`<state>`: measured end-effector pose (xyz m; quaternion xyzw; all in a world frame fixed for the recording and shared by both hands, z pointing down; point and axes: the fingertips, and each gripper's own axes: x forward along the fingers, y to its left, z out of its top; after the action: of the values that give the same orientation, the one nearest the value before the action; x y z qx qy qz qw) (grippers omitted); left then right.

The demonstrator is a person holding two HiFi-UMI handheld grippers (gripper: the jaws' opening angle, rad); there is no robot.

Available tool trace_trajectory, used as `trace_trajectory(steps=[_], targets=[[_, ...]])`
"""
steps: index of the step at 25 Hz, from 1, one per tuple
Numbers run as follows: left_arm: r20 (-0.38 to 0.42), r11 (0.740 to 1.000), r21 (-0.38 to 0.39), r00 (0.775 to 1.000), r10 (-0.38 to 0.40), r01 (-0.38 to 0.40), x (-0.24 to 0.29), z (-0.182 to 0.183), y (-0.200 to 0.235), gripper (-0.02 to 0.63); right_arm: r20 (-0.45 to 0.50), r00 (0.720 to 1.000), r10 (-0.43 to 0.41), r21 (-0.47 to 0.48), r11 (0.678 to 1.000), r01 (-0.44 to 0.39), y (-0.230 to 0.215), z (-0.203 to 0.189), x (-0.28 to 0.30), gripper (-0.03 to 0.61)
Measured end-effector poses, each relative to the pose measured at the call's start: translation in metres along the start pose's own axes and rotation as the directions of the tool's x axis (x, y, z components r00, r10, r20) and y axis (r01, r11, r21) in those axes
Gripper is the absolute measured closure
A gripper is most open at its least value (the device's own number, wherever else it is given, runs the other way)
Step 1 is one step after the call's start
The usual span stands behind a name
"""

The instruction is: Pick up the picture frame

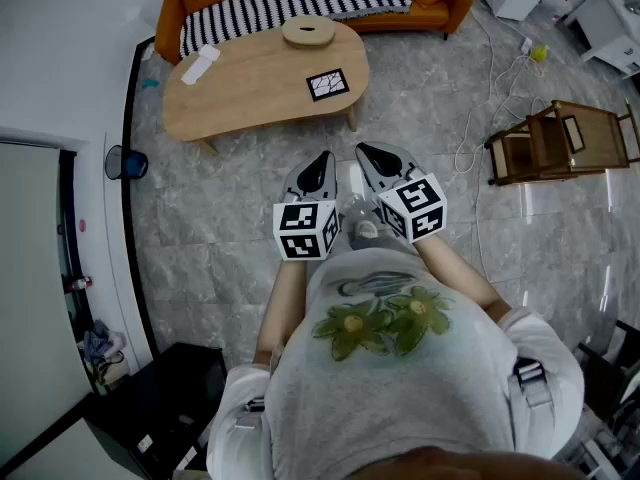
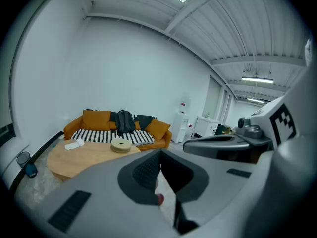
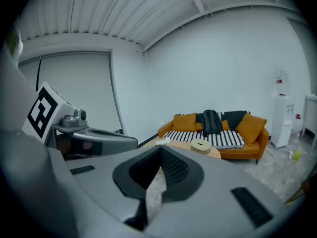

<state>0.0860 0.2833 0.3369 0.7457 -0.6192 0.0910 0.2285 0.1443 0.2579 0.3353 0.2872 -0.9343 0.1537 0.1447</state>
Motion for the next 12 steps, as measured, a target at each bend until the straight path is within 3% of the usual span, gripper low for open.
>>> trace_trajectory(steps=[12], targets=[[-0.025,1.000,-0.001,1.000,-0.006,0.006,0.036,0.012,0.036,0.598,-0.006,0.999,-0.041,0.002,0.999,0.041,-0.022,0.011,0.041,0.572]])
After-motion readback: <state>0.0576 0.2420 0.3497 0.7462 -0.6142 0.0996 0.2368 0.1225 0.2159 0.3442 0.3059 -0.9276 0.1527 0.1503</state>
